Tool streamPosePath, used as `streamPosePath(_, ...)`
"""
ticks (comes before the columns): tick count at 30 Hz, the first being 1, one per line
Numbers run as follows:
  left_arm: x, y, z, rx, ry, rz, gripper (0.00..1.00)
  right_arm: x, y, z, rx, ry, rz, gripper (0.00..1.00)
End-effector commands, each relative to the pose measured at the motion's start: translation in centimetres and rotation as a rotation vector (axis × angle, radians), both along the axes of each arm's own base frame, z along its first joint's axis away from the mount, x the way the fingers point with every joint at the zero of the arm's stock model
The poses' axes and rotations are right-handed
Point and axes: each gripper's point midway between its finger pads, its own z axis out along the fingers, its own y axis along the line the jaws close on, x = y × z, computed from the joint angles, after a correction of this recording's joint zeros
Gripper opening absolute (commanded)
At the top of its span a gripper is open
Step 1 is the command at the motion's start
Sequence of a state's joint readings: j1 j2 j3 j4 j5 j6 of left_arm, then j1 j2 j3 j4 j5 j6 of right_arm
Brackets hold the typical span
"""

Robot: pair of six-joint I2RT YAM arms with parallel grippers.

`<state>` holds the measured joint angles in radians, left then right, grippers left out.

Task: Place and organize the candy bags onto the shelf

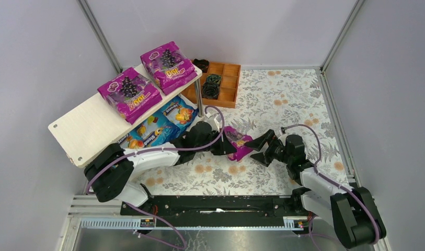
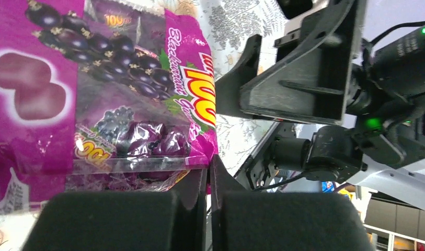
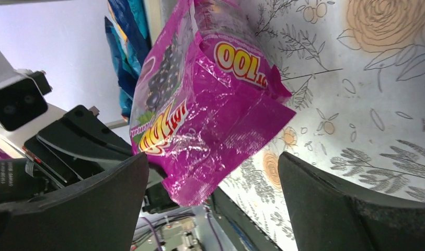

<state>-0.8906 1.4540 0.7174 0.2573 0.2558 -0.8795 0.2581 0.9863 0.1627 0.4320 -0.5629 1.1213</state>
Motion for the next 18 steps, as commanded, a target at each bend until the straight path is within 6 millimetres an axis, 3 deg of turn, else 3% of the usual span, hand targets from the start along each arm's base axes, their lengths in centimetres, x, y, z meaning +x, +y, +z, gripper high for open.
streamPosePath(1, 0.0, -2.1, 7.0, -0.220, -0.091, -0.049, 0.00, 1.0, 1.4, 2.5, 0.166, -0.010, -0.032, 1.00)
streamPosePath(10, -0.9, -2.9, 7.3, -0.240, -0.093, -0.071, 0.00, 2.0, 2.4, 0.1, 0.223, 0.151, -0.128, 1.00)
streamPosePath(18, -2.3, -3.5, 4.9, -0.222, -0.048, -0.106, 0.00, 2.3, 3.7, 0.5, 0.387, 0.195, -0.138, 0.90)
